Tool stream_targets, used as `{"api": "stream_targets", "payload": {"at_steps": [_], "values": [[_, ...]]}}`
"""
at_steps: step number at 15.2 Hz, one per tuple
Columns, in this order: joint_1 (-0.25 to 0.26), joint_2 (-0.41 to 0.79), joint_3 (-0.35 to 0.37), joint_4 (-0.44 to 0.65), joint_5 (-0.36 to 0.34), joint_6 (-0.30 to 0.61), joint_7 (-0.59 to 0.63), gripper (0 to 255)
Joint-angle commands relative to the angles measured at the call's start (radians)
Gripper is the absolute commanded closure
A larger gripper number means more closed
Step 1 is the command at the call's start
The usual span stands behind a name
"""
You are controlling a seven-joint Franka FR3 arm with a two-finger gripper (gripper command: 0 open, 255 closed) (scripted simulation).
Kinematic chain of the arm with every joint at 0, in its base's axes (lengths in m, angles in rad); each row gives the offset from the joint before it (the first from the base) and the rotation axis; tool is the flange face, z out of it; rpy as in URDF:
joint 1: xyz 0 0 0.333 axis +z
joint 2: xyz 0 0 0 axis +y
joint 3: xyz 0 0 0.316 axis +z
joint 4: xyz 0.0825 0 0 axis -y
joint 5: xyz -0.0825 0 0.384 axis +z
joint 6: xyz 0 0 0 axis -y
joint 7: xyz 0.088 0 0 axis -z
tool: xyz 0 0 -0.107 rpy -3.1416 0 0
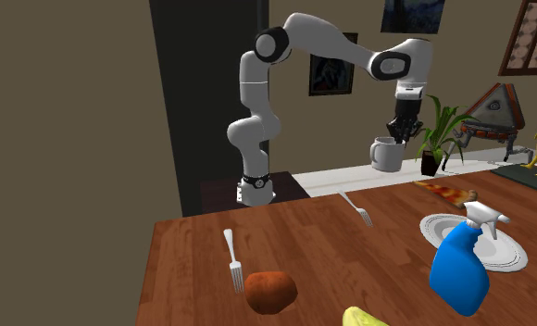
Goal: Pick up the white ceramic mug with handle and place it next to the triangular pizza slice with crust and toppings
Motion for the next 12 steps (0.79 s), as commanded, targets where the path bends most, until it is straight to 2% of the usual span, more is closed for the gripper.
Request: {"api": "stream_targets", "payload": {"at_steps": [1, 12], "values": [[0.001, 0.006, 0.001, -0.021, -0.004, 0.027, 0.004, 255], [0.004, 0.058, 0.003, -0.119, -0.037, 0.169, 0.031, 255]]}}
